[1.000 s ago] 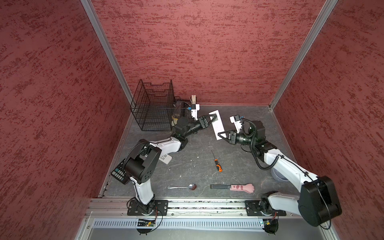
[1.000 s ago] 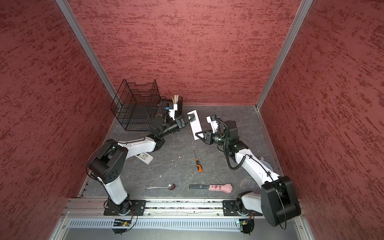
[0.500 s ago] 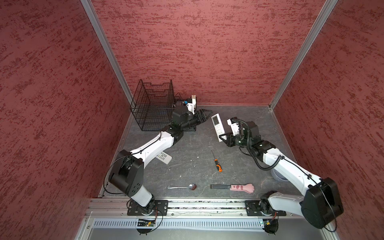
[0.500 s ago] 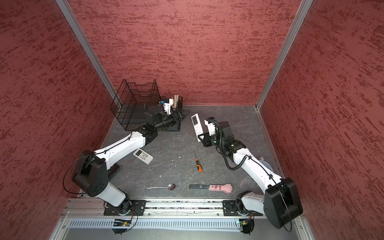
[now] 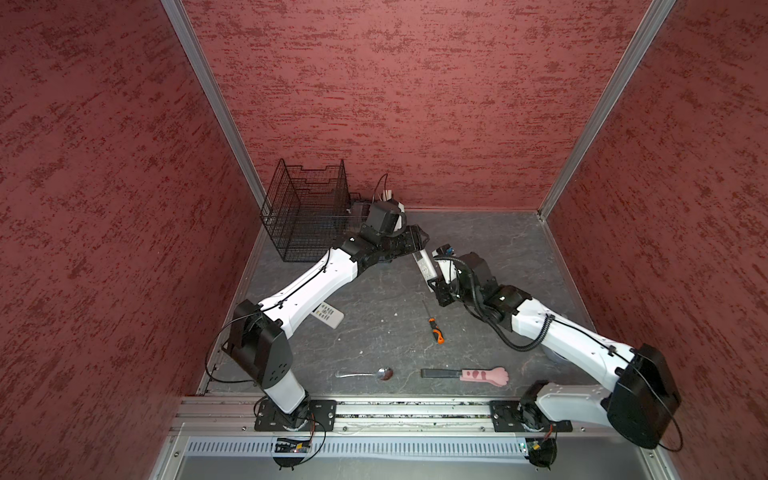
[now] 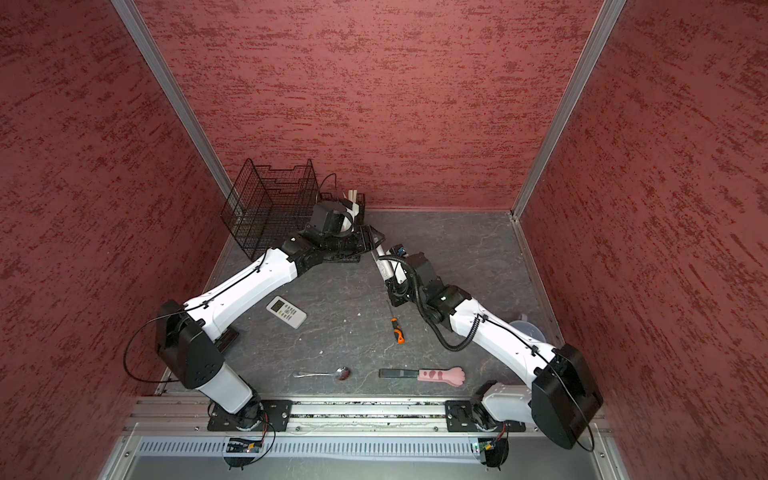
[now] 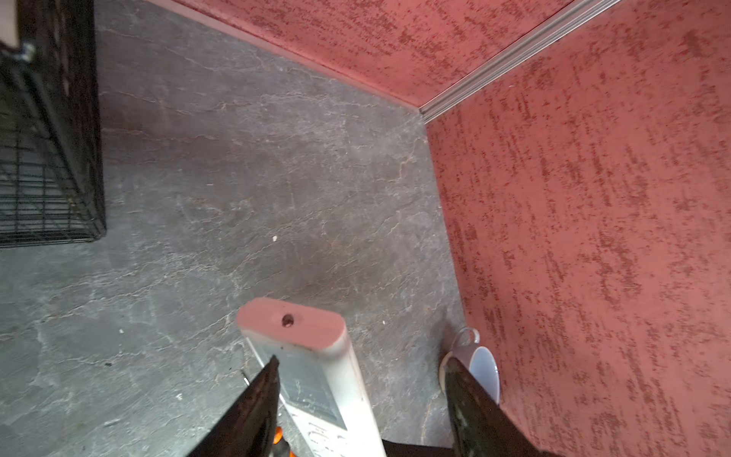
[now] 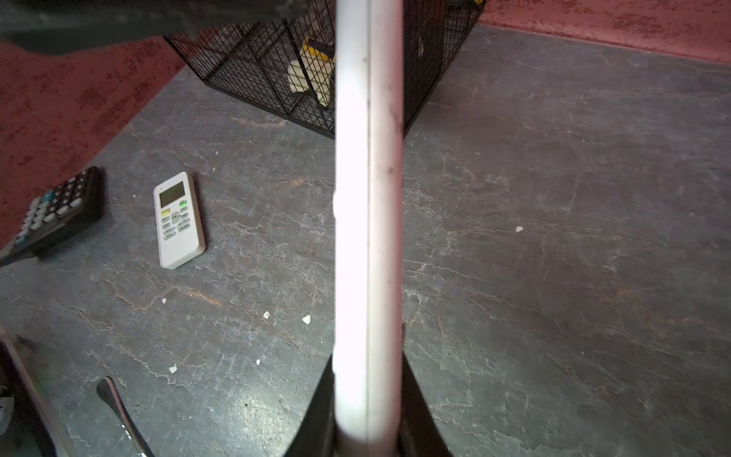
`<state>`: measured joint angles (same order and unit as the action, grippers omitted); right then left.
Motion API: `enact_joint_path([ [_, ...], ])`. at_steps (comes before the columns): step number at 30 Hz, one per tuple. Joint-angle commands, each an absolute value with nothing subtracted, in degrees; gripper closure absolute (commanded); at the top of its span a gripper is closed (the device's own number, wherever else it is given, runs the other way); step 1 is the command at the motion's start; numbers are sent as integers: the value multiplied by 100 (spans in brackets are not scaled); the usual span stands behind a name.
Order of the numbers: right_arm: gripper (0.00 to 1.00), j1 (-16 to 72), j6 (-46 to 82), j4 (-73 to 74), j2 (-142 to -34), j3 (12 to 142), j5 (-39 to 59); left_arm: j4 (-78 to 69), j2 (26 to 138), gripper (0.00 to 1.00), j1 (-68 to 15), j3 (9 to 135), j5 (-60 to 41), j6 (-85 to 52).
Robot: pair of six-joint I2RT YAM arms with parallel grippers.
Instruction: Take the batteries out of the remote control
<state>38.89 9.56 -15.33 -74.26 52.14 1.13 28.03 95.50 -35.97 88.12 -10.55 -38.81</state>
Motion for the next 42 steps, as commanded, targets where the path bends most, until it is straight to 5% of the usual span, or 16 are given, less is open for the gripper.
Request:
enact_joint_path([
  [1,100,3998,826,-1520,-7466,5495,-354,3453,9809,37,-3681,9039,-655,-3705],
  [16,100,4336,756,-1478,-7759,5750,-891,4183,10416,49,-3837,9783,-12,-3689],
  [33,100,4624,913,-1294,-8182,6135,-1287,4256,10660,89,-3756,9991,90,-3850],
  [35,100,4640,931,-1279,-8196,6159,-1295,4260,10669,90,-3730,9993,83,-3854],
  [42,100,4683,940,-1278,-8243,6227,-1415,4488,10737,65,-3713,10066,133,-3865],
])
